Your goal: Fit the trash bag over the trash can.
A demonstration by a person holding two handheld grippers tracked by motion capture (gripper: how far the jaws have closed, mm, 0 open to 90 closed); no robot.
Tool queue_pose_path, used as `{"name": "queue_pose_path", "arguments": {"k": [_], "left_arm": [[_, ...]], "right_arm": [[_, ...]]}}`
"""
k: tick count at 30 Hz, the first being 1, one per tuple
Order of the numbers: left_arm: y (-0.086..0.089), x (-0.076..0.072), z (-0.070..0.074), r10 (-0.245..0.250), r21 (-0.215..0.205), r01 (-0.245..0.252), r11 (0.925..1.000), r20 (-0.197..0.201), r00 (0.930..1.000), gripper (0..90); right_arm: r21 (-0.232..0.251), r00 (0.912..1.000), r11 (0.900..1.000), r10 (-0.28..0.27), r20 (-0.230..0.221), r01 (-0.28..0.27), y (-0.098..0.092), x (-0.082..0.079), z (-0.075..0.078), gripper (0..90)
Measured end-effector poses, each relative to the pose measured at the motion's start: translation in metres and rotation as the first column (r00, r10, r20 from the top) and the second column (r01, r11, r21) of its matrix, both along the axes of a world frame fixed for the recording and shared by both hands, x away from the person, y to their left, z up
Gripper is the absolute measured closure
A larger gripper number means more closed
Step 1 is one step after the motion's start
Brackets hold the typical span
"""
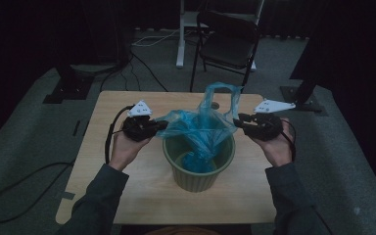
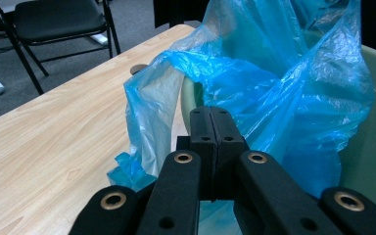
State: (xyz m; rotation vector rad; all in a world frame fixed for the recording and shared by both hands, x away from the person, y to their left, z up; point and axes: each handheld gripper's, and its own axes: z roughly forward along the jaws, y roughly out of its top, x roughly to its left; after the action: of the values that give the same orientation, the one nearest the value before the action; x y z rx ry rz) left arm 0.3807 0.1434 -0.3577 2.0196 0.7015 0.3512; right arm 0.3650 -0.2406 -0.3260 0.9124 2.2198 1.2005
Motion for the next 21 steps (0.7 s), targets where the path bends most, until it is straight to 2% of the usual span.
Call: {"name": "queue_pose_path", "arguments": {"k": [15, 17, 21], "left_arm": [[-0.001, 0.001, 0.001, 0.004, 0.000, -0.004, 1.0000, 0.003, 1.0000, 89.8], [-0.004, 0.000, 0.002, -0.002, 0.002, 0.002, 1.0000, 0.006, 1.0000, 89.8], [-0.007, 0.000, 0.002, -0.011, 0.006, 0.011, 0.9999, 0.009, 0.9999, 89.8]], "right_arm": [[0.055, 0.9985, 0.998, -0.014, 0.053, 0.011, -0.010, -0.004, 0.012, 58.2], [0.096, 0.9979, 0.995, 0.018, 0.062, -0.023, -0.010, -0.005, 0.016, 57.1], [0.093, 0.9954, 0.994, 0.057, 0.077, -0.064, -0.004, -0.006, 0.017, 56.7]]}}
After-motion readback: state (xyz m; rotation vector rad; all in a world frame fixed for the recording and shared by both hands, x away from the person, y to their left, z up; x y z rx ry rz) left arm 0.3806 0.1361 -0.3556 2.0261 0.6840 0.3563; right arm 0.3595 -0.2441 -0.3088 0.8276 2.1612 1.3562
